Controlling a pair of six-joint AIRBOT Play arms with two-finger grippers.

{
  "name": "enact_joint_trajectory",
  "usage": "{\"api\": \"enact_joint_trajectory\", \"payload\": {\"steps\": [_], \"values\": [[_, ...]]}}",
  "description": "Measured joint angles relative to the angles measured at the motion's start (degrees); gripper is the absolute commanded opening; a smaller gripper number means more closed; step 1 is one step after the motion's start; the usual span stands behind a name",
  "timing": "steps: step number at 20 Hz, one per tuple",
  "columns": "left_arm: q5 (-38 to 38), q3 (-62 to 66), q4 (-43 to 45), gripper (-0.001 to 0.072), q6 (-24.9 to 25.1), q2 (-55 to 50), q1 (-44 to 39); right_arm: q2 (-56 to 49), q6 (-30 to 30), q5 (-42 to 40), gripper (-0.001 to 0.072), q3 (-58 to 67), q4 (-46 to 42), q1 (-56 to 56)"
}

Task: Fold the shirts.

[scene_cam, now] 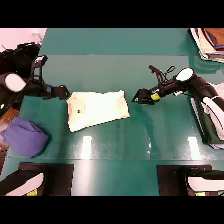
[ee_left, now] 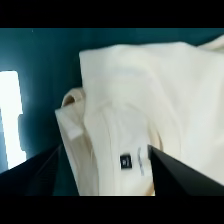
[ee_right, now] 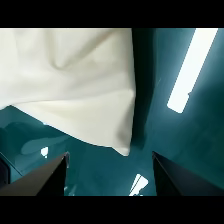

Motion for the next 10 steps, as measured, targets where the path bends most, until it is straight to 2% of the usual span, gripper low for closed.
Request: {"api": "enact_joint_trajectory", "payload": {"steps": [5,6,8,10], "values": [[2.05,7.17,-7.21,0.0618,2.60,-16.15,1.44,0.00,-0.02,0.00,0.0596,0.00,0.00,0.00],[1.86,8.04,-8.09,0.0503,2.78,-18.25,1.57,0.00,-0.02,0.02,0.0597,0.00,0.00,0.00],[1.49,9.22,-9.42,0.0032,3.10,-21.22,1.68,0.00,-0.02,0.02,0.0596,0.00,0.00,0.00],[0.87,10.34,-9.60,0.0024,3.37,-22.62,1.79,0.00,-0.02,0.02,0.0597,0.00,0.00,0.00]]}}
